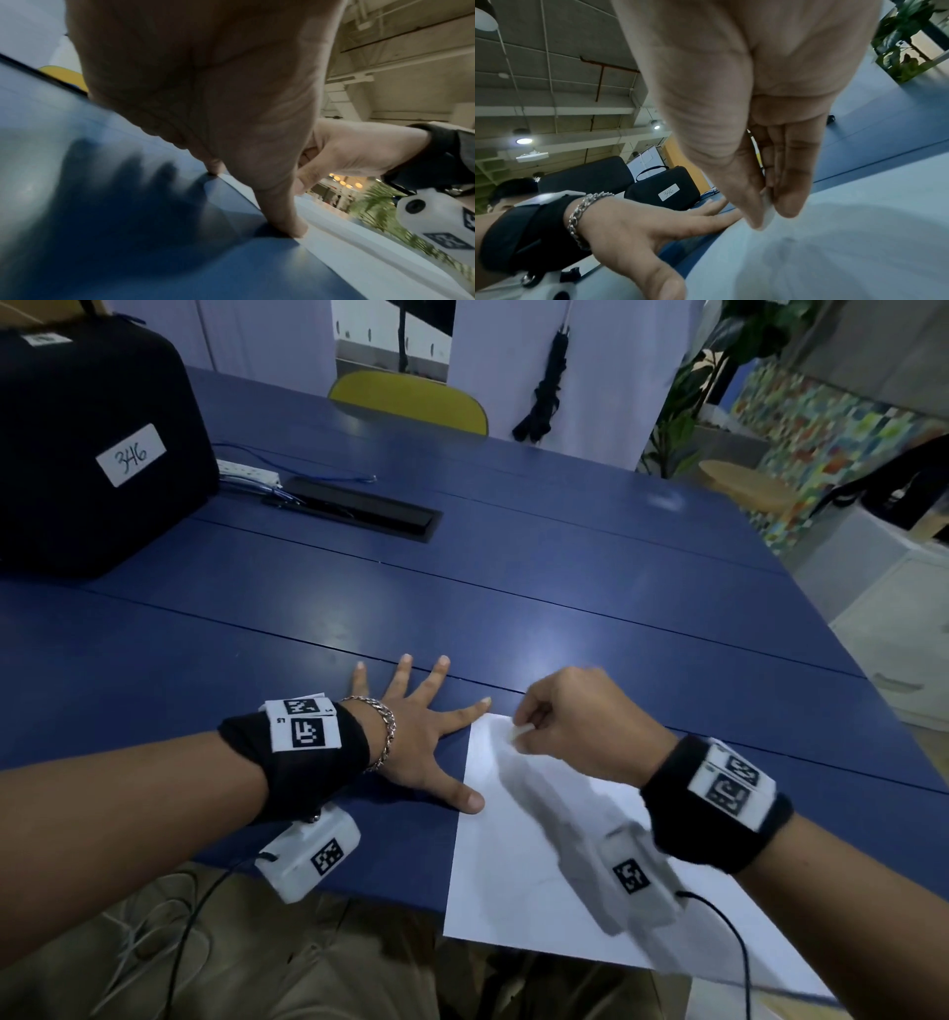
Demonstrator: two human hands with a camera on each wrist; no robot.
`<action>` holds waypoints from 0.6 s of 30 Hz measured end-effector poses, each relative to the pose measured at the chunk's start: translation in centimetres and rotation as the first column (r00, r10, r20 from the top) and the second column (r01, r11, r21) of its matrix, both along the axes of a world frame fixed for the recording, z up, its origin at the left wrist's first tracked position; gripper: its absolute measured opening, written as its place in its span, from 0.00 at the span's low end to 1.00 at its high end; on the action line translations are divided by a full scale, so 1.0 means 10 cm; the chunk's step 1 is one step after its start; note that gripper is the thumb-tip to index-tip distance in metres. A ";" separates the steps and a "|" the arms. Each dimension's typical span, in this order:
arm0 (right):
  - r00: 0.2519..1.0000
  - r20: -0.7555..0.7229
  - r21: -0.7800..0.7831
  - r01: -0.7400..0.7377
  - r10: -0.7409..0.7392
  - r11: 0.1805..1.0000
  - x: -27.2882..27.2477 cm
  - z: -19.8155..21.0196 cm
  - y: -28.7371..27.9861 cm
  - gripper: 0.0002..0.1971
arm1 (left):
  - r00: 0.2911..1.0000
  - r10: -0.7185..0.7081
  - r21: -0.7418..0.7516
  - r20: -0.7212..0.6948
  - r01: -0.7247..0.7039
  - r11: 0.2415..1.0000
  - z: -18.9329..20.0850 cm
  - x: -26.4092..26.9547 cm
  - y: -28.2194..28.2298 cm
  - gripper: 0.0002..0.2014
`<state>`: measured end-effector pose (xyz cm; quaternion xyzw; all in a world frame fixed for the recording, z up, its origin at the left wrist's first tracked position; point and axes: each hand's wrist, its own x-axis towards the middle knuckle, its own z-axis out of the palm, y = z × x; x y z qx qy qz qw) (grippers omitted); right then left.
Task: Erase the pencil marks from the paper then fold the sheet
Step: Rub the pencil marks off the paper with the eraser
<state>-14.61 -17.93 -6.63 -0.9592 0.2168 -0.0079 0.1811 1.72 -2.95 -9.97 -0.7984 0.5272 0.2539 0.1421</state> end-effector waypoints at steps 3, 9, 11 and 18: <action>0.994 -0.103 -0.016 0.044 -0.045 0.999 -0.28 -0.04 -0.04 0.06 | 0.996 -0.052 -0.030 0.070 0.055 0.998 0.01 -0.04 0.05 0.63; 0.990 -0.096 -0.003 0.101 -0.101 0.995 -0.62 -0.09 -0.09 0.06 | 0.970 -0.222 -0.137 0.095 0.234 0.963 0.17 -0.25 0.21 0.49; 0.990 -0.119 0.006 0.077 -0.076 0.997 -0.68 -0.07 -0.16 0.07 | 0.961 -0.278 -0.319 -0.007 0.261 0.911 0.23 -0.17 0.14 0.32; 0.981 -0.193 0.028 -0.026 0.031 0.999 -0.78 0.05 -0.35 0.09 | 0.862 -0.467 -0.345 -0.198 0.385 0.856 0.17 0.03 -0.44 0.30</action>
